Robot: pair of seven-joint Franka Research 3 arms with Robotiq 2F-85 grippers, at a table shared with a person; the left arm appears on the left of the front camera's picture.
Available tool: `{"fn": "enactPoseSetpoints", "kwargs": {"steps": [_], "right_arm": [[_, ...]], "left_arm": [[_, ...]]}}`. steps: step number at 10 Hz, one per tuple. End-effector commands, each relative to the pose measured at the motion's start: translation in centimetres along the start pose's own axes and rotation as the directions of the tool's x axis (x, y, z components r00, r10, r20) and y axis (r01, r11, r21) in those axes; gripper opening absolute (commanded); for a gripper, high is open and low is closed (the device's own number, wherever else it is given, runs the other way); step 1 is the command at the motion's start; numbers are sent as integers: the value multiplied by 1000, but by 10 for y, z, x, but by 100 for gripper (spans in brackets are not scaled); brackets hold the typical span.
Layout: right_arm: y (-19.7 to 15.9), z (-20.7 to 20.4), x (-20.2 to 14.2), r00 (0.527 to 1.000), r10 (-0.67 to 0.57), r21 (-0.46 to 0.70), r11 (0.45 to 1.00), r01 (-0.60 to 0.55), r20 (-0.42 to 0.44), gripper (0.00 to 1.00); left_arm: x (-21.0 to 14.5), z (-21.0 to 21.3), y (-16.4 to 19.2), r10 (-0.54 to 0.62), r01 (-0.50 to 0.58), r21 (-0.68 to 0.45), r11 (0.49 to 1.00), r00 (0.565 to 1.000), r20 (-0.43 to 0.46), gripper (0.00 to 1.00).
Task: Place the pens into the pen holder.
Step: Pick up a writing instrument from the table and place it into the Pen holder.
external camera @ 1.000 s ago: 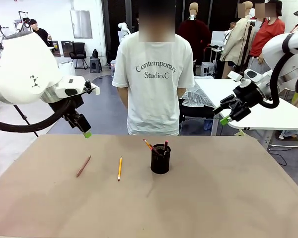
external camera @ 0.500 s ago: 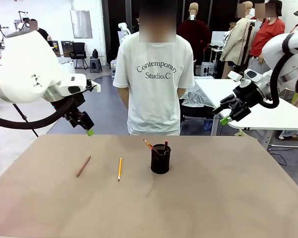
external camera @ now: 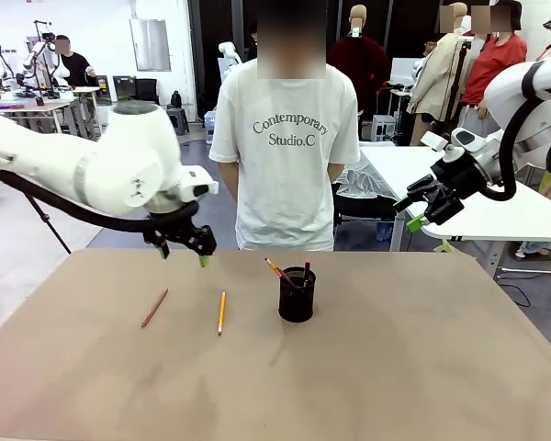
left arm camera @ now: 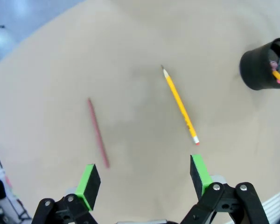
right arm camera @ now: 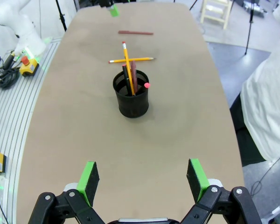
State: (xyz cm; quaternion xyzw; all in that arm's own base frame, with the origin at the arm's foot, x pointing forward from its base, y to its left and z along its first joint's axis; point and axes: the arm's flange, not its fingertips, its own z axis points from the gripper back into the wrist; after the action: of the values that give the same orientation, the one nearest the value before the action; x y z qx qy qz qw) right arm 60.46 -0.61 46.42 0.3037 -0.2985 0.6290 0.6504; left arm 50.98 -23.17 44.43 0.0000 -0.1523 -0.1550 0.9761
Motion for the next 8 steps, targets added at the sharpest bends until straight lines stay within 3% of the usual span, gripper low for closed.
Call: {"fn": "enactPoseSetpoints", "kwargs": {"steps": [1,5,6,8], "right_arm": [[0,2,2,1000,6,-6,1000,-6,-5,100],[0,2,2,1000,6,-6,1000,-6,-5,100],[0,2,2,1000,6,-6,1000,-6,-5,100],[0,2,2,1000,6,-6,1000,-6,-5,100]], "left_arm": [[20,-10,-35,32,-37,-54,998,996,-83,100],[30,-49,-61,96,-107,-68,992,984,-150,100],[18,-40,-64,30,-37,-51,998,992,-126,100],[18,-40,-64,30,-37,-51,998,992,-126,100]]}}
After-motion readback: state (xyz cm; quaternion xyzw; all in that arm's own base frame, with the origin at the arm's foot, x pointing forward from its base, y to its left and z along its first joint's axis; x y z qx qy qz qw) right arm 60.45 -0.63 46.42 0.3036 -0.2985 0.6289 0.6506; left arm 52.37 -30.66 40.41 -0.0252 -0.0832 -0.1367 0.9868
